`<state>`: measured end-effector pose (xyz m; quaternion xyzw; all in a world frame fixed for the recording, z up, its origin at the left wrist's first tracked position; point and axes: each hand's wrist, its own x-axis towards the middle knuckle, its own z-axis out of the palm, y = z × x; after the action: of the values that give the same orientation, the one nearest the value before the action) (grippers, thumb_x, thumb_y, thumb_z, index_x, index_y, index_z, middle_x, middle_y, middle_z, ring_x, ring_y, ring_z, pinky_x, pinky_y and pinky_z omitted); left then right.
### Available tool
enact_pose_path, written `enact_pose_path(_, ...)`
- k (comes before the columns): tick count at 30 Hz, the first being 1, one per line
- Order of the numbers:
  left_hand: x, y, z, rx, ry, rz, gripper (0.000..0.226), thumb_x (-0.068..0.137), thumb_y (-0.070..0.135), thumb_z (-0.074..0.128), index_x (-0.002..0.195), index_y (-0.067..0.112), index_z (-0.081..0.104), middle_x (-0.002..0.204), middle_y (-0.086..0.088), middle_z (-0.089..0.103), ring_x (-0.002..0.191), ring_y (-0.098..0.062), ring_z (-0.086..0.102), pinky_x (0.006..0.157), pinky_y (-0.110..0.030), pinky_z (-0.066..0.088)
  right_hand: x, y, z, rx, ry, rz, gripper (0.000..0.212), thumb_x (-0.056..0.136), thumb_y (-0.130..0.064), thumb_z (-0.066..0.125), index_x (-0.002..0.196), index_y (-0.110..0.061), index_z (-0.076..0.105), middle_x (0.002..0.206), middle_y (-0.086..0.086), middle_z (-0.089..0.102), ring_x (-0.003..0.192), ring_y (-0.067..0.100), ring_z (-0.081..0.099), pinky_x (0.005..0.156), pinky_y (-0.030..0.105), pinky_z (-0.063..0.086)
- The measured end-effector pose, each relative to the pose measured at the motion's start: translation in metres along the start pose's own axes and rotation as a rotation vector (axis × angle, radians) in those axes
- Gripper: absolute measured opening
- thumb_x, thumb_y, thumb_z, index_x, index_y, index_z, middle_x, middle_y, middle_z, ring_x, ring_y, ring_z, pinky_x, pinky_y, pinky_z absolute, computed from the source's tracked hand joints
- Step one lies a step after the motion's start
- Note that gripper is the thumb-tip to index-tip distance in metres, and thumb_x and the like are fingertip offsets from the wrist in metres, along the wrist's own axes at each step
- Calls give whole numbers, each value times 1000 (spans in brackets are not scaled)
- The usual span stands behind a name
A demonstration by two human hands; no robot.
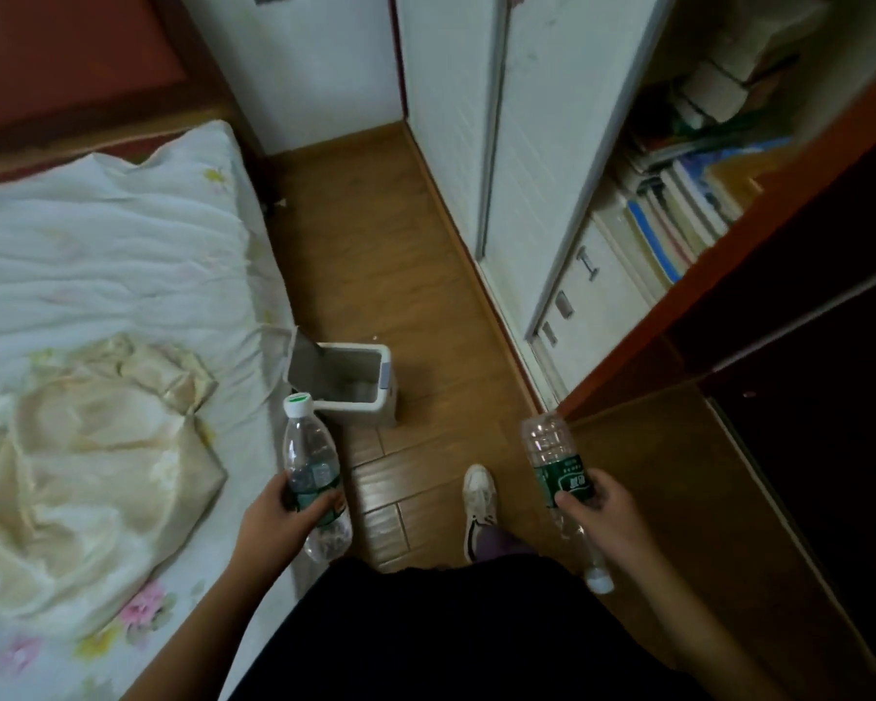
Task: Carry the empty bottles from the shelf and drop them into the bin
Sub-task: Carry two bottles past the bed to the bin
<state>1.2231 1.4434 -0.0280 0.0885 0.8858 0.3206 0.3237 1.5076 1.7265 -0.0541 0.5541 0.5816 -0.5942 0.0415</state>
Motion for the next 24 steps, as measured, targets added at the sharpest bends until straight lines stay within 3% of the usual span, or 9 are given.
enact_pose_path(2, 2, -6, -18, -60, 69, -80, 73, 51, 72, 73, 107, 26, 66, 99, 4, 76, 92, -16, 72, 88, -42, 57, 31, -43, 16, -83, -82, -58, 60, 75, -40, 80, 126, -22, 55, 110, -3, 67, 96, 12, 65, 78, 33, 55)
enact_pose_path(5, 3, -12, -42, -148, 196, -167, 71, 51, 71, 75, 106, 27, 67, 99, 4, 76, 91, -15, 72, 88, -42, 57, 67, -102, 45, -215, -189, -143, 42, 85, -27, 74, 123, -24, 54, 103, -8, 66, 88, 3, 63, 70, 25, 53)
enact_pose_path(9, 3, -7, -70, -221, 369, -282, 40, 75, 36, 82, 106, 19, 62, 88, 6, 69, 88, -22, 68, 75, -33, 50, 96, -173, 87, -399, -347, -259, 50, 86, -33, 73, 130, -28, 52, 96, -21, 59, 88, 2, 62, 68, 23, 52)
enact_pose_path(12, 12, -17, -83, -259, 434, -341, 61, 60, 57, 78, 106, 21, 63, 90, 5, 71, 83, -20, 69, 67, -34, 51, 118, -215, 122, -490, -416, -320, 55, 85, -34, 73, 135, -25, 50, 95, -23, 57, 90, 1, 61, 73, 27, 55)
enact_pose_path(14, 25, -28, -90, -285, 451, -366, 70, 52, 66, 71, 106, 22, 63, 91, 4, 72, 83, -18, 70, 67, -34, 53, 130, -238, 145, -548, -445, -357, 56, 84, -37, 73, 135, -26, 50, 97, -22, 56, 92, 2, 61, 81, 33, 57)
enact_pose_path(19, 74, -27, -105, -270, 384, -369, 35, 77, 34, 82, 102, 20, 61, 86, 5, 69, 85, -17, 69, 75, -34, 52, 152, -284, 194, -574, -457, -370, 54, 84, -37, 73, 133, -27, 52, 111, -12, 65, 100, 8, 64, 89, 40, 58)
enact_pose_path(22, 106, -28, -112, -236, 321, -347, 31, 79, 29, 81, 101, 20, 61, 84, 12, 67, 78, -3, 64, 79, -33, 54, 163, -299, 215, -589, -433, -381, 54, 82, -39, 74, 131, -26, 54, 111, -11, 67, 97, 9, 66, 88, 42, 58)
enact_pose_path(24, 128, -24, -115, -216, 246, -331, 37, 78, 33, 81, 106, 19, 62, 90, 6, 70, 79, -4, 65, 71, -25, 52, 172, -309, 227, -613, -424, -371, 53, 83, -41, 73, 130, -27, 54, 109, -13, 66, 95, 7, 65, 87, 39, 58)
